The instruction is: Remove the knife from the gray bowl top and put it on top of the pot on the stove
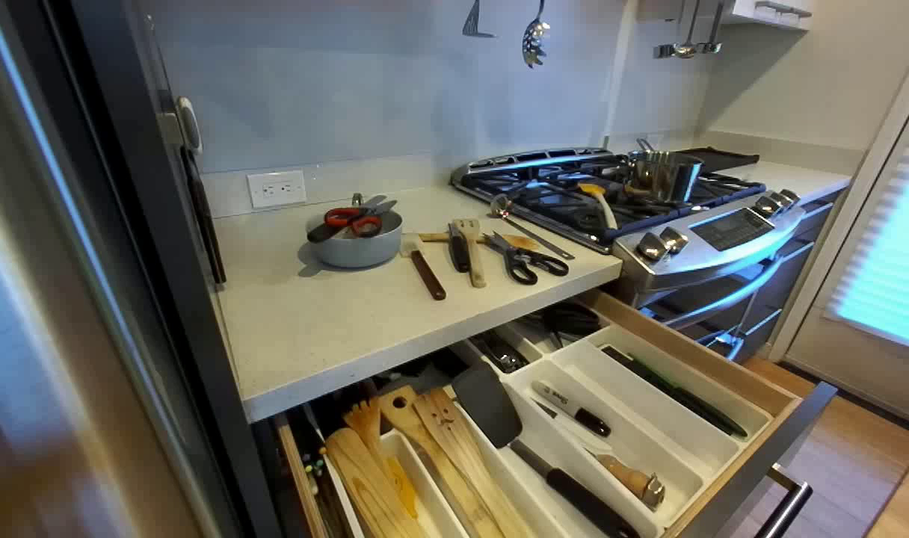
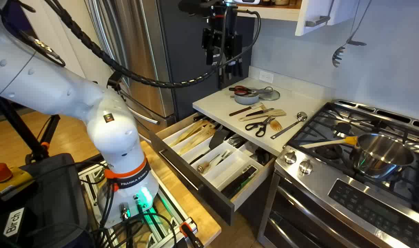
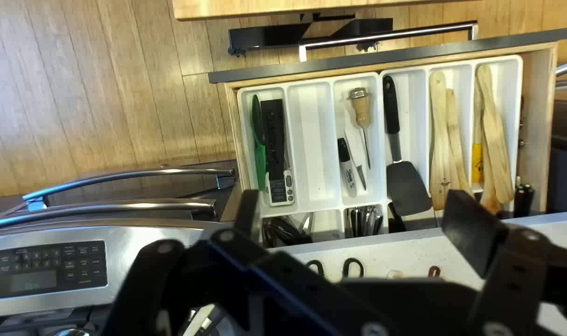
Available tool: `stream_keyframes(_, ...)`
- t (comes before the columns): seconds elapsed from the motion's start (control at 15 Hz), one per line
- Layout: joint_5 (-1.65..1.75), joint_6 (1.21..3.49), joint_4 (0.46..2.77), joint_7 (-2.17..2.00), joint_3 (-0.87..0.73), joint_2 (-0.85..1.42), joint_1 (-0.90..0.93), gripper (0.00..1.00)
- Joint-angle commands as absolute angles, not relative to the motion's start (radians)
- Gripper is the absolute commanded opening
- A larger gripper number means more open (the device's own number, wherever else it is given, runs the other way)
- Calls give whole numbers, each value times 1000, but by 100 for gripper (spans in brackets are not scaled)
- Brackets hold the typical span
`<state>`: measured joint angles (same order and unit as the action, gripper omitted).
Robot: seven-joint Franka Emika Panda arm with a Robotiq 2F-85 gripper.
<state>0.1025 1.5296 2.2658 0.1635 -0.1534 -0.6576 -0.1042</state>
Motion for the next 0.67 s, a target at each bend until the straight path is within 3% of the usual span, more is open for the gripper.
stream_keyframes(0.0, 104, 1526, 2262, 161, -156, -657, -99, 100)
stream_keyframes(0.2, 104, 1526, 2262, 161, -156, -657, -99, 100)
stream_keyframes(0.6, -205, 1519, 2096, -246, -27, -387, -70, 100)
